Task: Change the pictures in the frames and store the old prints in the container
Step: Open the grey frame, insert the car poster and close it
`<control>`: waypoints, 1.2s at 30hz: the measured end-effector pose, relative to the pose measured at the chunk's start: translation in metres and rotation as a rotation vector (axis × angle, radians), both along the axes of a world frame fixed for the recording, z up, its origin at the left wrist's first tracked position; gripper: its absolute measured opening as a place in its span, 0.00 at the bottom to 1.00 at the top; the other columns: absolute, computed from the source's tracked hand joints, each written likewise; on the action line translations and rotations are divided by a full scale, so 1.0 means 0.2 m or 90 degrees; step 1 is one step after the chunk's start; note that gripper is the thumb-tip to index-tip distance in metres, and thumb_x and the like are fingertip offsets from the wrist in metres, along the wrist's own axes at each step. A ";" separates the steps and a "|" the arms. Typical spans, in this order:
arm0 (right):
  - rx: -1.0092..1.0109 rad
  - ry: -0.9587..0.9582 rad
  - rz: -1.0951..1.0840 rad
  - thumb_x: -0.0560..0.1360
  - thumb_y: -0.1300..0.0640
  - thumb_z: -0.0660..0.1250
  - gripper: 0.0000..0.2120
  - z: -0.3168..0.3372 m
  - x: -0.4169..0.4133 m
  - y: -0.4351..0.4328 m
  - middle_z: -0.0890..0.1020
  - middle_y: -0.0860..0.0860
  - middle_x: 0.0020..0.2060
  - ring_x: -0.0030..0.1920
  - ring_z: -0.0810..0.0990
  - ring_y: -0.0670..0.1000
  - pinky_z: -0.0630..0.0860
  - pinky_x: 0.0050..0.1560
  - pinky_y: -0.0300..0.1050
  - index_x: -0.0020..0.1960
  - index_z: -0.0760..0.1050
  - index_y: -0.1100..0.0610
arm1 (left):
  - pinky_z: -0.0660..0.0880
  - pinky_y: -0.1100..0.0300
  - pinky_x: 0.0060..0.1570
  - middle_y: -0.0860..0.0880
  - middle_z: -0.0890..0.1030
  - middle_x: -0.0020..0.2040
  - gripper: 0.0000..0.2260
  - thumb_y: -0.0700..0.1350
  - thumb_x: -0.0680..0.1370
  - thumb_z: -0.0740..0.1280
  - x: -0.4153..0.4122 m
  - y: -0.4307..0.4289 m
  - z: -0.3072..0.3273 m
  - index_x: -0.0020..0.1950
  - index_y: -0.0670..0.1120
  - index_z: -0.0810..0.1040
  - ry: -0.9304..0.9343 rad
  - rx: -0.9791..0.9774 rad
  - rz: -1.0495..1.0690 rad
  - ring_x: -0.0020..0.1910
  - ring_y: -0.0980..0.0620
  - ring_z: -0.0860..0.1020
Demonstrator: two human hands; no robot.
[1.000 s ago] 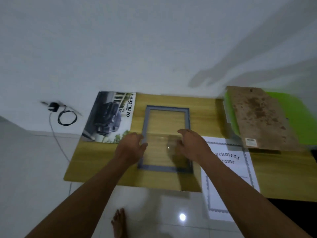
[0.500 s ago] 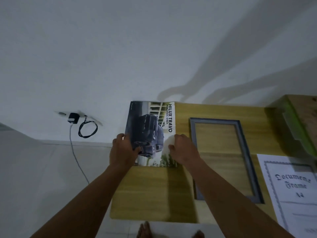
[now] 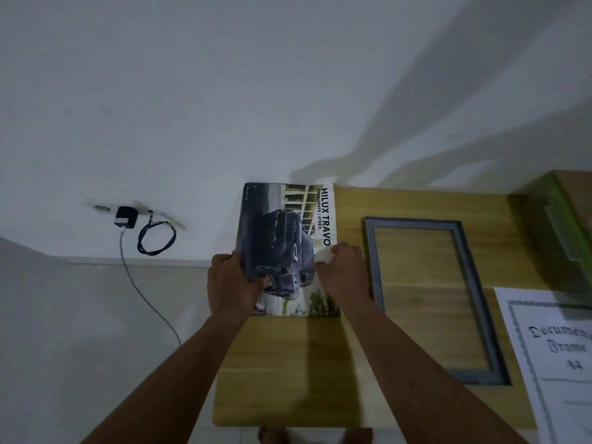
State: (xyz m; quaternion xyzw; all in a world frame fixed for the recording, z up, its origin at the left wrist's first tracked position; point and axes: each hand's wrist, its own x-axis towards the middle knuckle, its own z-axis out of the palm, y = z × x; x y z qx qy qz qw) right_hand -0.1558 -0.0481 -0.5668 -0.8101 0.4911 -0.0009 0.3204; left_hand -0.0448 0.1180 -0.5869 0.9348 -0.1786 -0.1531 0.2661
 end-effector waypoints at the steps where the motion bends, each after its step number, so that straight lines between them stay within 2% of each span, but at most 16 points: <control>1: 0.003 0.000 -0.011 0.74 0.57 0.71 0.19 0.00 0.01 0.00 0.72 0.57 0.59 0.59 0.74 0.58 0.75 0.55 0.49 0.62 0.72 0.60 | 0.67 0.60 0.42 0.48 0.78 0.52 0.27 0.52 0.60 0.78 0.00 0.00 0.00 0.56 0.49 0.76 0.004 -0.001 0.003 0.54 0.49 0.72; 8: -0.009 0.031 0.002 0.74 0.56 0.71 0.19 -0.02 0.04 0.00 0.70 0.58 0.59 0.58 0.73 0.59 0.75 0.58 0.55 0.62 0.71 0.60 | 0.67 0.59 0.43 0.50 0.77 0.50 0.26 0.50 0.60 0.79 -0.01 -0.02 0.06 0.54 0.49 0.75 0.018 -0.021 0.028 0.56 0.48 0.72; 11: 0.006 0.025 0.000 0.73 0.57 0.72 0.21 -0.02 0.05 -0.01 0.69 0.57 0.59 0.59 0.72 0.59 0.75 0.58 0.56 0.63 0.70 0.59 | 0.71 0.53 0.51 0.54 0.71 0.46 0.26 0.45 0.62 0.79 -0.03 -0.02 0.13 0.58 0.46 0.76 0.027 -0.050 0.037 0.58 0.46 0.71; 14: 0.029 0.035 -0.007 0.71 0.57 0.73 0.22 -0.01 0.07 -0.02 0.69 0.57 0.59 0.60 0.72 0.59 0.76 0.58 0.58 0.62 0.70 0.57 | 0.69 0.51 0.56 0.47 0.75 0.57 0.27 0.42 0.66 0.78 -0.03 -0.02 0.15 0.62 0.47 0.75 0.024 -0.060 0.067 0.61 0.44 0.71; 16: 0.039 0.037 -0.013 0.70 0.57 0.74 0.23 -0.01 0.07 -0.02 0.69 0.57 0.59 0.60 0.72 0.59 0.76 0.58 0.58 0.62 0.70 0.57 | 0.70 0.54 0.52 0.48 0.75 0.57 0.25 0.41 0.66 0.76 -0.01 0.00 0.13 0.61 0.50 0.74 0.023 -0.089 0.086 0.58 0.46 0.72; 19: 0.056 0.029 -0.028 0.67 0.58 0.75 0.28 -0.01 0.08 -0.03 0.68 0.56 0.60 0.62 0.71 0.59 0.75 0.59 0.58 0.64 0.69 0.56 | 0.73 0.59 0.43 0.52 0.77 0.51 0.23 0.37 0.66 0.75 0.01 0.01 0.12 0.56 0.52 0.73 0.036 -0.144 0.079 0.49 0.49 0.77; 21: 0.072 0.022 -0.035 0.67 0.58 0.76 0.30 -0.01 0.08 -0.04 0.68 0.57 0.61 0.63 0.71 0.60 0.75 0.60 0.58 0.65 0.68 0.55 | 0.71 0.67 0.36 0.53 0.79 0.47 0.21 0.35 0.68 0.73 0.02 0.00 0.14 0.57 0.50 0.72 0.071 -0.194 0.103 0.43 0.53 0.79; 23: 0.083 0.016 -0.040 0.66 0.57 0.76 0.31 -0.01 0.08 -0.04 0.68 0.56 0.61 0.63 0.71 0.60 0.75 0.61 0.58 0.65 0.68 0.55 | 0.70 0.69 0.35 0.53 0.80 0.45 0.20 0.35 0.72 0.71 0.03 0.00 0.17 0.60 0.49 0.72 0.112 -0.231 0.122 0.41 0.57 0.79; 26: 0.100 0.006 -0.050 0.65 0.54 0.78 0.33 -0.01 0.08 -0.05 0.68 0.55 0.60 0.63 0.70 0.59 0.75 0.61 0.57 0.65 0.68 0.53 | 0.78 0.56 0.38 0.52 0.82 0.42 0.12 0.37 0.75 0.67 0.06 0.00 0.16 0.55 0.49 0.77 0.140 -0.226 0.070 0.39 0.52 0.80; 29: 0.115 -0.009 -0.063 0.64 0.48 0.80 0.37 -0.01 0.07 -0.07 0.68 0.55 0.62 0.63 0.70 0.58 0.74 0.60 0.53 0.68 0.68 0.52 | 0.81 0.45 0.39 0.46 0.83 0.44 0.07 0.38 0.78 0.65 0.08 0.01 0.16 0.54 0.48 0.75 0.225 -0.262 0.055 0.40 0.45 0.83; 32: 0.103 -0.030 -0.061 0.69 0.47 0.76 0.30 0.01 0.06 -0.08 0.70 0.57 0.61 0.63 0.70 0.59 0.71 0.55 0.46 0.67 0.69 0.53 | 0.81 0.44 0.43 0.42 0.83 0.47 0.07 0.36 0.79 0.64 0.09 0.02 0.18 0.55 0.45 0.76 0.298 -0.318 0.074 0.43 0.42 0.83; 36: 0.093 -0.123 -0.097 0.73 0.55 0.73 0.21 0.02 0.05 -0.09 0.78 0.56 0.56 0.56 0.77 0.57 0.77 0.51 0.49 0.63 0.70 0.56 | 0.82 0.46 0.41 0.40 0.83 0.46 0.09 0.35 0.78 0.64 0.09 0.04 0.21 0.55 0.46 0.76 0.364 -0.338 0.096 0.42 0.42 0.84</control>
